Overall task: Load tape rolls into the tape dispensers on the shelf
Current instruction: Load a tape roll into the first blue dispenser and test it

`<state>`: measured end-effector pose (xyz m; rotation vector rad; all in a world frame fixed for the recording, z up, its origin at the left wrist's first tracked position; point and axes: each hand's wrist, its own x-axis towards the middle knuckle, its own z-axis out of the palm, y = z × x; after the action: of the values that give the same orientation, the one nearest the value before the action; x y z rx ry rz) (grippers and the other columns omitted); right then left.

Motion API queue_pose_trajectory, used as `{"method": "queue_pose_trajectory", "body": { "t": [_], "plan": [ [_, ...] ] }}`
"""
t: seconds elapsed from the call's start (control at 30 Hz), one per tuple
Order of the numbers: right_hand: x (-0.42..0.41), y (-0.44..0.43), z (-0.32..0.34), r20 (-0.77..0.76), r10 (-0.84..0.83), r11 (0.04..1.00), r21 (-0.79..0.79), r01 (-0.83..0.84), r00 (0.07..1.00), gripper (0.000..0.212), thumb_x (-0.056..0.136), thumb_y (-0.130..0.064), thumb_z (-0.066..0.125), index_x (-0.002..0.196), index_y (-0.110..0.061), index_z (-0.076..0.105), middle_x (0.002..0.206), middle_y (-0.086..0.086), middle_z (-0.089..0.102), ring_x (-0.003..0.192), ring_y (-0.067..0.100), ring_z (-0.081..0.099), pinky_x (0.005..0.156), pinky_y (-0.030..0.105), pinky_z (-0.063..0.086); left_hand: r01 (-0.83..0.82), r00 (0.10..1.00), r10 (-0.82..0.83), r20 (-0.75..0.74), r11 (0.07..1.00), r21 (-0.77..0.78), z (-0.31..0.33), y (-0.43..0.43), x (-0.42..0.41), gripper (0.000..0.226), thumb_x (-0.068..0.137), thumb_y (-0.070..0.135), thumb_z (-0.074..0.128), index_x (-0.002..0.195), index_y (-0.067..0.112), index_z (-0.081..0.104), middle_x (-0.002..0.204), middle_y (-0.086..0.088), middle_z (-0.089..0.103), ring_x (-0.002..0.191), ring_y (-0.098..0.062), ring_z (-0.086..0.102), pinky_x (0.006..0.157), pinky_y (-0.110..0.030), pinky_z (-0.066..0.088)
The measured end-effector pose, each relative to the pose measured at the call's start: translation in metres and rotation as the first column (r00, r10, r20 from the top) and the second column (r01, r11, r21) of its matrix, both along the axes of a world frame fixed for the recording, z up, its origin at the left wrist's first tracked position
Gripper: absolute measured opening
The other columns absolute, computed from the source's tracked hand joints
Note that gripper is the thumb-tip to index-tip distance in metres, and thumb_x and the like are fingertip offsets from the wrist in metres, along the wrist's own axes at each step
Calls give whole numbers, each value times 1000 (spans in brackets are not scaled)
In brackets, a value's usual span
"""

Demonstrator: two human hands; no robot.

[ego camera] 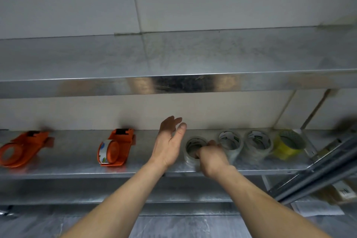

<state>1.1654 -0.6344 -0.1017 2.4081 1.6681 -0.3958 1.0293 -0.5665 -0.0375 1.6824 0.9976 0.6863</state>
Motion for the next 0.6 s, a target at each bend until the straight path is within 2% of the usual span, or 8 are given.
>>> {"method": "queue_pose_trajectory", "body": {
  "t": [0.1,0.2,0.27,0.33,0.4,0.43,0.5,0.6],
  "plan": [
    [3,-2,-4,-55,31,999,30,-29,998,24,81,-11,57,99,-21,69,104,11,66,115,30,48,91,38,42,-3,1000,3,-12,1000,-1,-3,0,2,78,70,82,38,132,35,53,149,13,34,137,-12,37,108,-49,42],
    [8,-1,-6,-368,-56,969,204,139,928,15,89,-24,55,96,-21,68,99,8,70,103,30,60,80,34,46,-11,1000,11,-23,1000,0,-3,1,5,80,70,83,37,132,35,53,149,14,34,138,-11,37,108,-49,42],
    [7,5,8,-658,-138,859,293,420,740,25,96,-29,52,77,-16,61,77,7,64,77,28,60,65,34,42,-19,1000,19,-25,1000,0,-2,1,7,81,70,83,37,132,34,54,149,13,34,138,-11,37,108,-49,42],
    [4,13,26,-858,-177,676,249,693,481,38,99,-33,49,73,-7,57,69,11,59,64,24,52,59,34,37,-18,999,18,-31,1000,4,1,-1,10,79,71,82,37,131,34,54,148,11,36,136,-13,40,107,-48,43],
    [3,19,41,-956,-134,528,154,835,261,43,98,-38,48,86,0,63,84,20,70,72,31,63,65,38,49,-16,999,17,-39,1000,7,6,-3,15,67,78,75,42,129,33,55,144,8,42,129,-16,48,105,-46,45],
    [3,21,47,-981,-90,486,107,868,171,42,96,-40,48,91,-1,65,92,22,72,82,36,68,73,45,55,-20,999,20,-39,1000,-1,9,-4,17,56,85,66,46,130,32,54,140,6,48,122,-16,53,103,-45,47],
    [4,21,60,-1000,-3,455,22,890,26,39,96,-36,48,99,-2,66,99,23,72,95,41,69,85,56,56,-31,999,30,-35,999,-20,13,-4,23,41,95,43,52,133,28,53,127,2,60,110,-16,60,96,-40,51],
    [4,21,77,-992,106,476,-6,879,-64,30,94,-22,52,103,2,68,100,23,73,97,42,69,85,57,55,-39,999,40,-28,999,28,20,-6,27,35,93,20,57,128,26,56,107,1,70,92,-11,67,80,-30,54]
  ]
}}
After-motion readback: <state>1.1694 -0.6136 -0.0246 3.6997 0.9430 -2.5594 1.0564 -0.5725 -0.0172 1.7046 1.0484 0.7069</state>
